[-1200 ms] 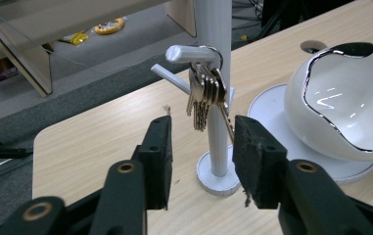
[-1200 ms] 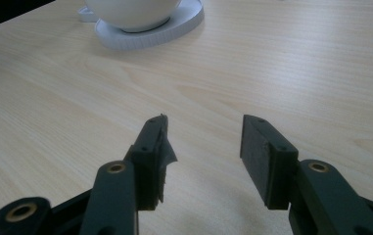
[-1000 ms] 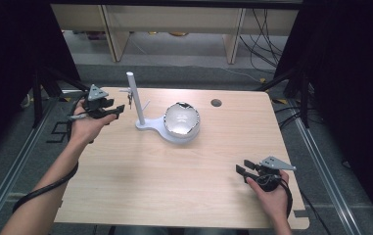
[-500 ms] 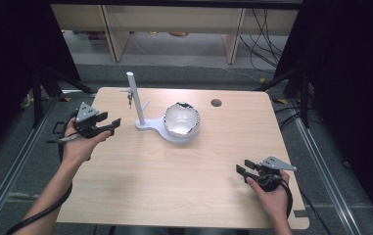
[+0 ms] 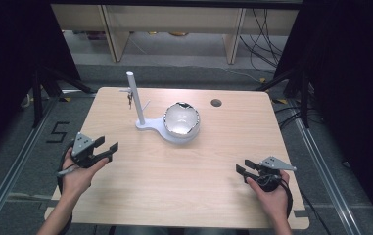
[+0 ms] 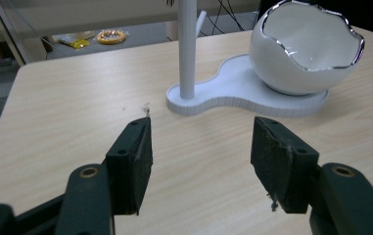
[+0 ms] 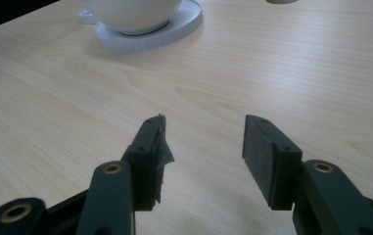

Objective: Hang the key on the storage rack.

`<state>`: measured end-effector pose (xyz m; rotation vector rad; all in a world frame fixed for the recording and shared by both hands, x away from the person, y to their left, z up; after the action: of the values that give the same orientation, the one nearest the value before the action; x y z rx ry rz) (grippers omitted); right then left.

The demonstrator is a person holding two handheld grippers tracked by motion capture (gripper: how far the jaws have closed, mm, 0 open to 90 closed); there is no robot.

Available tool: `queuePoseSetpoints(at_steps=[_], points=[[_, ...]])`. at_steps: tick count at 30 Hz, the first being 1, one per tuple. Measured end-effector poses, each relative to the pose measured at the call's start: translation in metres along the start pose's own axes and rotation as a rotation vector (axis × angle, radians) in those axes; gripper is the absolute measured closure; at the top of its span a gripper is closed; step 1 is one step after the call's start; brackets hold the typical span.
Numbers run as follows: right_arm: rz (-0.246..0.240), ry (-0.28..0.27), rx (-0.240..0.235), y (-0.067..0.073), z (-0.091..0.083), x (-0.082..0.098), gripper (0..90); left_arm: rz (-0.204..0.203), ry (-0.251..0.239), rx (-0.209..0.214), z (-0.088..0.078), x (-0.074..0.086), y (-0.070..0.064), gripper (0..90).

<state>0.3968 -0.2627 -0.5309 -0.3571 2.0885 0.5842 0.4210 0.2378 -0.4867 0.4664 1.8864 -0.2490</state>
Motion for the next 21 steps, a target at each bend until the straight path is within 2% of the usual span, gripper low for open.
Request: queuePoseSetpoints(at_steps=[4, 5, 6, 7, 8, 11, 14, 17, 18, 20, 21], points=[[0.007, 0.005, -0.009, 0.001, -0.001, 0.001, 51.7, -0.022, -0.015, -0.014, -0.003, 0.027, -0.004, 40.5], [0.007, 0.005, -0.009, 0.001, -0.001, 0.001, 51.7, -0.022, -0.015, -0.014, -0.003, 0.027, -0.004, 40.4], [-0.006, 0.0, -0.001, 0.0, 0.0, 0.0, 51.5, -0.027, -0.025, -0.022, -0.004, 0.038, -0.005, 40.4], [0.005, 0.005, -0.003, 0.001, -0.001, 0.0, 51.4, -0.027, -0.025, -0.022, -0.004, 0.038, -0.005, 40.3], [-0.04, -0.009, 0.002, -0.002, 0.0, -0.001, 51.4, -0.023, -0.033, -0.032, -0.005, 0.045, -0.006, 40.3], [-0.049, -0.007, 0.005, -0.002, 0.0, -0.001, 51.3, -0.018, -0.038, -0.039, -0.006, 0.05, -0.007, 39.9], [-0.039, 0.001, -0.004, 0.0, 0.001, 0.0, 51.0, -0.005, -0.055, -0.034, -0.004, 0.057, -0.01, 39.3], [-0.043, 0.0, -0.003, 0.0, 0.001, 0.0, 50.8, 0.002, -0.07, -0.038, -0.005, 0.057, -0.011, 38.9], [-0.031, -0.005, -0.012, 0.0, 0.001, 0.001, 50.7, 0.019, -0.076, -0.049, -0.008, 0.057, -0.012, 38.7], [-0.016, -0.011, -0.007, 0.001, 0.0, 0.002, 50.6, 0.017, -0.091, -0.049, -0.008, 0.056, -0.013, 38.7], [-0.052, -0.018, 0.007, -0.002, -0.001, 0.001, 50.5, 0.018, -0.087, -0.051, -0.009, 0.057, -0.014, 38.6]])
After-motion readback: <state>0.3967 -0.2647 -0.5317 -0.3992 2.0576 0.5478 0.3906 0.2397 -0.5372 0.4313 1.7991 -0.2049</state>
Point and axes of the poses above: each handheld gripper's, and its own axes: z roughly forward along the jaws, x roughly out of its underside, y roughly to its left, the point moved 5 cm from there along z, roughly forward along the jaws, and after that the axes turned 6 degrees about z, right-handed, at the moved point
